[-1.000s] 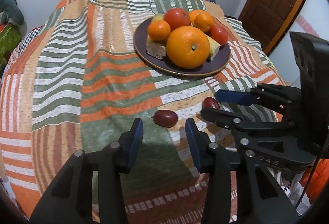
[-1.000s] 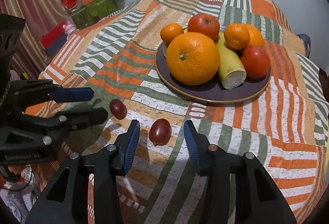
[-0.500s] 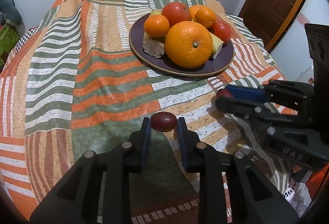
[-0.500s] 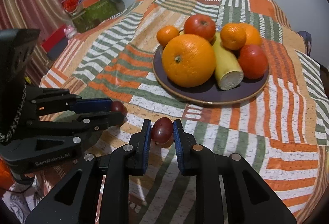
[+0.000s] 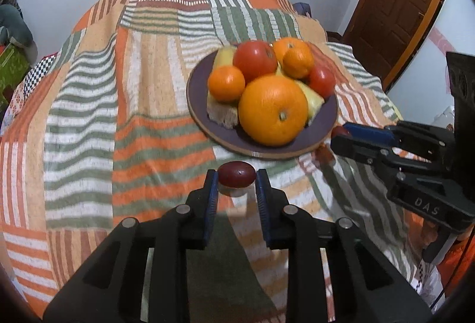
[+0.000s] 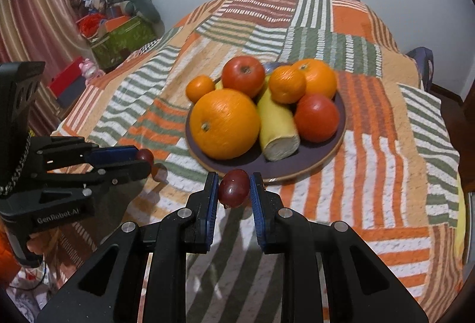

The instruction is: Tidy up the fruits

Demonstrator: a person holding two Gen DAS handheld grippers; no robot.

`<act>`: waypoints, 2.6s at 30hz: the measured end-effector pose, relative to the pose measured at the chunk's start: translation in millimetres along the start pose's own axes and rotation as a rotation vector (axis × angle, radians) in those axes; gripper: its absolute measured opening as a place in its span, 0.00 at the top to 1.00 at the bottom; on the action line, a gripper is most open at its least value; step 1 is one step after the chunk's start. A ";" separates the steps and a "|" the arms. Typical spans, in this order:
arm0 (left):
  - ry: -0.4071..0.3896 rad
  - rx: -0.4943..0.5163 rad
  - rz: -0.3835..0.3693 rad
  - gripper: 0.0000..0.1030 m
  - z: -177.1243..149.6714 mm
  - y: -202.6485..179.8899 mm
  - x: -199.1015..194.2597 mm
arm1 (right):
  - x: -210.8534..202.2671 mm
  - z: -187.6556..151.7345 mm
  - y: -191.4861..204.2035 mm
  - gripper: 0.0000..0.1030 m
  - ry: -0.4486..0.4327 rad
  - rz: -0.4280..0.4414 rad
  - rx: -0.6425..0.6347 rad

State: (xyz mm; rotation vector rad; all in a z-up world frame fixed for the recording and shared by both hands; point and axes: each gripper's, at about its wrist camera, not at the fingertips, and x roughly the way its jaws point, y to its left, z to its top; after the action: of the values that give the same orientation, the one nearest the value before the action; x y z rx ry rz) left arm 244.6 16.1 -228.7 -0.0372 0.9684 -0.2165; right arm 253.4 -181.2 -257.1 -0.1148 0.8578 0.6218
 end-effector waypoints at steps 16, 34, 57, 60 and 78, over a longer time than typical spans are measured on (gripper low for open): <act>0.020 -0.019 -0.010 0.75 23.6 13.2 37.8 | 28.8 6.2 -7.4 0.81 0.019 0.013 -0.009; 0.047 -0.020 -0.039 0.74 20.8 11.4 41.5 | 31.0 5.9 -6.8 0.71 0.036 0.003 -0.025; -0.477 -0.041 0.066 0.70 14.8 -28.8 -189.6 | -156.4 24.6 21.6 0.70 -0.387 -0.096 0.001; -0.552 -0.023 0.073 0.66 6.7 -40.6 -220.5 | -187.8 19.8 34.8 0.64 -0.474 -0.101 -0.006; -0.765 0.026 0.118 0.05 -40.9 -77.2 -297.5 | -245.9 -5.2 71.1 0.10 -0.723 -0.195 -0.024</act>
State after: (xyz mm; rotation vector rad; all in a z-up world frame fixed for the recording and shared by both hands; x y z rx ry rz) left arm 35.6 2.6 -0.1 -0.0351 0.2042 -0.0893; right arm 90.0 -239.3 -68.9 0.0095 0.1363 0.4402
